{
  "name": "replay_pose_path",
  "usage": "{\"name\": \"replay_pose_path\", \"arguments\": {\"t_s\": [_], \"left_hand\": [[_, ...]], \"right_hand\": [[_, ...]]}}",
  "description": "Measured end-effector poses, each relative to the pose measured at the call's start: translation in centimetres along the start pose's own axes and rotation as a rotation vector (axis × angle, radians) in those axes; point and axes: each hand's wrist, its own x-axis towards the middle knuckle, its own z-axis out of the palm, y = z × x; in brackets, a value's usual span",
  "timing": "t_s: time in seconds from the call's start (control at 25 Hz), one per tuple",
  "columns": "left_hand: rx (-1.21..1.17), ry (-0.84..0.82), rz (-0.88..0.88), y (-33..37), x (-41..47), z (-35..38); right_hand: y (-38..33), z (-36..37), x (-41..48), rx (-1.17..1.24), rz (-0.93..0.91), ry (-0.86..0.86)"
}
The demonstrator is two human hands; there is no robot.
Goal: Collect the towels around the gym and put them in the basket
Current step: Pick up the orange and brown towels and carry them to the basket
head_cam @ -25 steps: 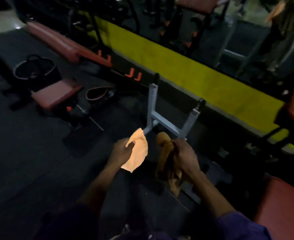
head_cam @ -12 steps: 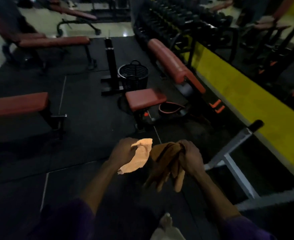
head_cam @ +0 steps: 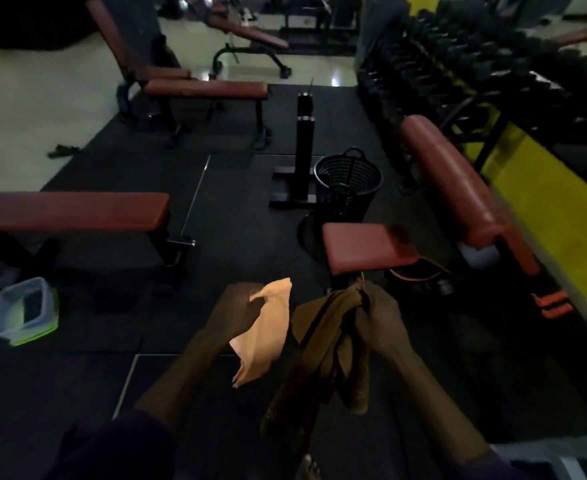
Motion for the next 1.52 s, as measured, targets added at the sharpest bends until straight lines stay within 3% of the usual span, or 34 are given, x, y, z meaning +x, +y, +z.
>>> {"name": "replay_pose_path", "arguments": {"t_s": [0.32, 0.76, 1.24, 1.52], "left_hand": [[-0.009, 0.099, -0.125, -6.5, 18.8, -6.5], [-0.084, 0.092, -0.043, -14.2, 46.7, -15.6], [-0.152, -0.047, -0.036, -16.3, 76.6, -13.3], [-0.160, -0.102, 0.045, -15.8, 91.1, -11.2]], "right_hand": [[-3.7, 5.2, 19.0, 0.065, -0.009, -0.001], [-6.3, 11.6, 45.3, -0.013, 0.175, 0.129], [-2.3, 14.7, 71.1, 0.158, 0.288, 0.202], [-0.4, 11.6, 82.4, 0.257, 0.401, 0.442]]}}
